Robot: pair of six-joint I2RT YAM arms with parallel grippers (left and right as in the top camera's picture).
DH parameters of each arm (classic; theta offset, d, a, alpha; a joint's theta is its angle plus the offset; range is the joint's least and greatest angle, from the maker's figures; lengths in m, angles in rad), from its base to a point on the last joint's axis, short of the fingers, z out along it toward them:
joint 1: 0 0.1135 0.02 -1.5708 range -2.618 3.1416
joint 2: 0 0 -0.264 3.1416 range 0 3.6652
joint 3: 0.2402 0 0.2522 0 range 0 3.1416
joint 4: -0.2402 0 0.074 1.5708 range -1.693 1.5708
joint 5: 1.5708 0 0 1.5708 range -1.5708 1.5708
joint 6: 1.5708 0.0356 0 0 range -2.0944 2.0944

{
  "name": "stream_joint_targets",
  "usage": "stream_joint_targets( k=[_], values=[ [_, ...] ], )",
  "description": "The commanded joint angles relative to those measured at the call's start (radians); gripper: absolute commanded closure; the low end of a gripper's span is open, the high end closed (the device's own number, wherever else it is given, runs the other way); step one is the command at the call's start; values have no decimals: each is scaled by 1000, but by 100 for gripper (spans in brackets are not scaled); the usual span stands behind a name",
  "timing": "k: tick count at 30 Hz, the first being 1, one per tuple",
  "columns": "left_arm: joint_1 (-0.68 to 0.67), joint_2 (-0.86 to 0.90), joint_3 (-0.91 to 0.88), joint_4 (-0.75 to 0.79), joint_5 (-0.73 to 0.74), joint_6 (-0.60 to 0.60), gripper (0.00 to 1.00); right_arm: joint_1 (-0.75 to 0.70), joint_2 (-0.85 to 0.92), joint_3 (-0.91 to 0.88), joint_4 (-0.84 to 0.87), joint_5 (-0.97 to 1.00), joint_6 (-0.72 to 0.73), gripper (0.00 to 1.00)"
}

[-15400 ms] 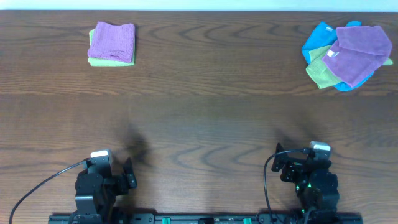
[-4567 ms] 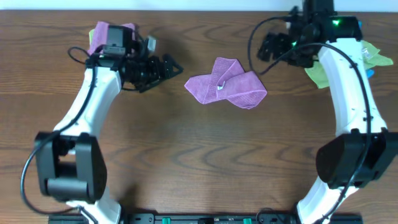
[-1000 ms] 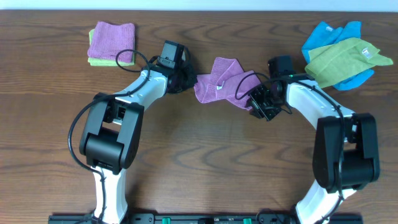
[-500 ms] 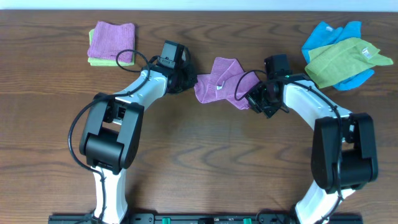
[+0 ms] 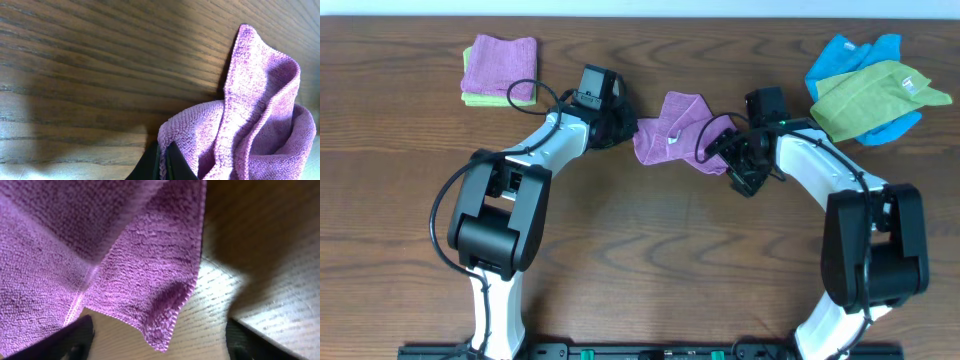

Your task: Fold the cloth

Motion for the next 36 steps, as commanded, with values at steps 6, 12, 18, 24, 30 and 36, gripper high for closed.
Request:
stream_joint_targets(
  k=[6,12,18,24,30,36],
  values=[
    [7,13,12,2,0,-11,94,10,-10,-13,35,46,94,45],
    [7,13,12,2,0,-11,94,14,-10,-63,58,39,159,47],
    [7,13,12,2,0,-11,94,19,-10,-95,100,23,190,80],
    [8,10,12,0,25,-27,94,35,-10,-95,106,23,194,99],
    [50,-53,52,-79,53,-32,94,28,-48,-64,138,-21,-64,98],
    [108,-158,88,-193,55,-32,94,27,-171,-18,52,-10,-160,98]
  ],
)
